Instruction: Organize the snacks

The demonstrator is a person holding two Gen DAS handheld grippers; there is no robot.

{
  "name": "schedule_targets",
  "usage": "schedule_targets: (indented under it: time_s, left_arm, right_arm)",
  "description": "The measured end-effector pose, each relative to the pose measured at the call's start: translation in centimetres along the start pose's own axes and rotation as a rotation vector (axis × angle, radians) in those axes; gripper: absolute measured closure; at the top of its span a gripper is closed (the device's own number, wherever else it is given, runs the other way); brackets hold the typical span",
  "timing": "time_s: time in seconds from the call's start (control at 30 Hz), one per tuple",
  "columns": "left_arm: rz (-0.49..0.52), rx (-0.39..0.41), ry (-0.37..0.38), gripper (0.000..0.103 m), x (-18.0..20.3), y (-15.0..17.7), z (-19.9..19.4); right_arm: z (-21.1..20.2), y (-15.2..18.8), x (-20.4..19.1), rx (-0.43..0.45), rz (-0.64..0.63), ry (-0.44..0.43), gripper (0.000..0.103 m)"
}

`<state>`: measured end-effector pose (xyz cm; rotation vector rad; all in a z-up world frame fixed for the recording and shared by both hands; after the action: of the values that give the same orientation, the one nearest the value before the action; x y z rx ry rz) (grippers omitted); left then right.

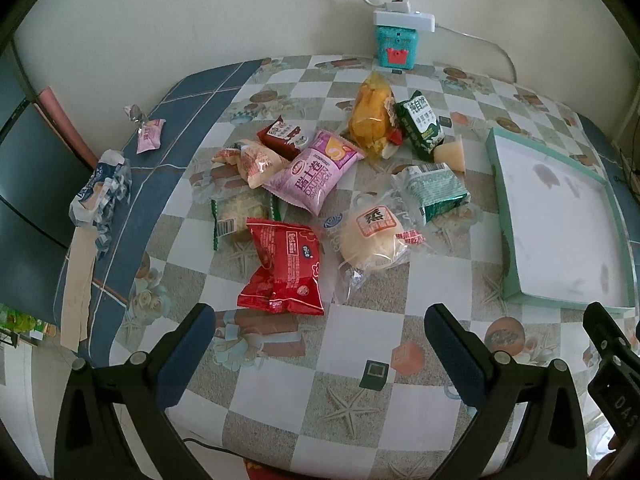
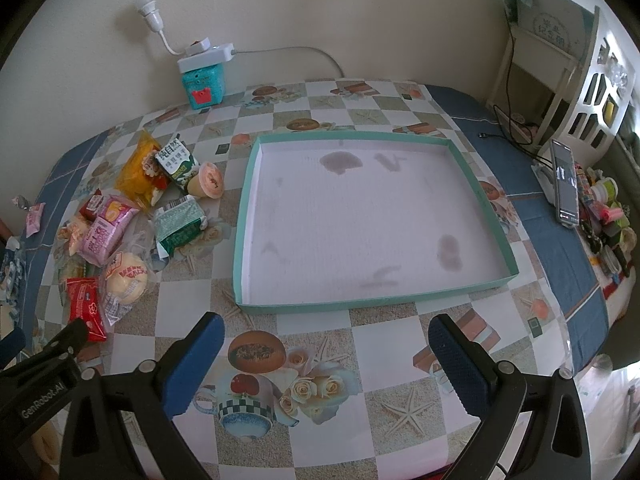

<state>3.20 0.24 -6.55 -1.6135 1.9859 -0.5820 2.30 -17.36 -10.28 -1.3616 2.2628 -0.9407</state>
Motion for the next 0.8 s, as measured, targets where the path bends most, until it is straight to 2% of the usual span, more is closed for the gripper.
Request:
schedule_targets:
  time_s: [0.8]
  left_arm:
    - [-0.007, -0.011, 0.0, 0.0, -0.06, 0.2, 0.22]
  right_arm:
    - [-0.07, -0.07, 0.14, 0.001, 0.0, -0.002, 0.0]
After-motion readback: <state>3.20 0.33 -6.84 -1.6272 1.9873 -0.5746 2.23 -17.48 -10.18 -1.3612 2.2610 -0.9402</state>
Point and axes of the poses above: each gripper's, at about its wrist camera, not at the fingertips, and z roughly the way its jaws point, x to its right, y to its underside, the point moved 6 cm from there along z, roughly the way its jaws point, and after that the axes turned 12 degrees about x, right-handed, at the moved point
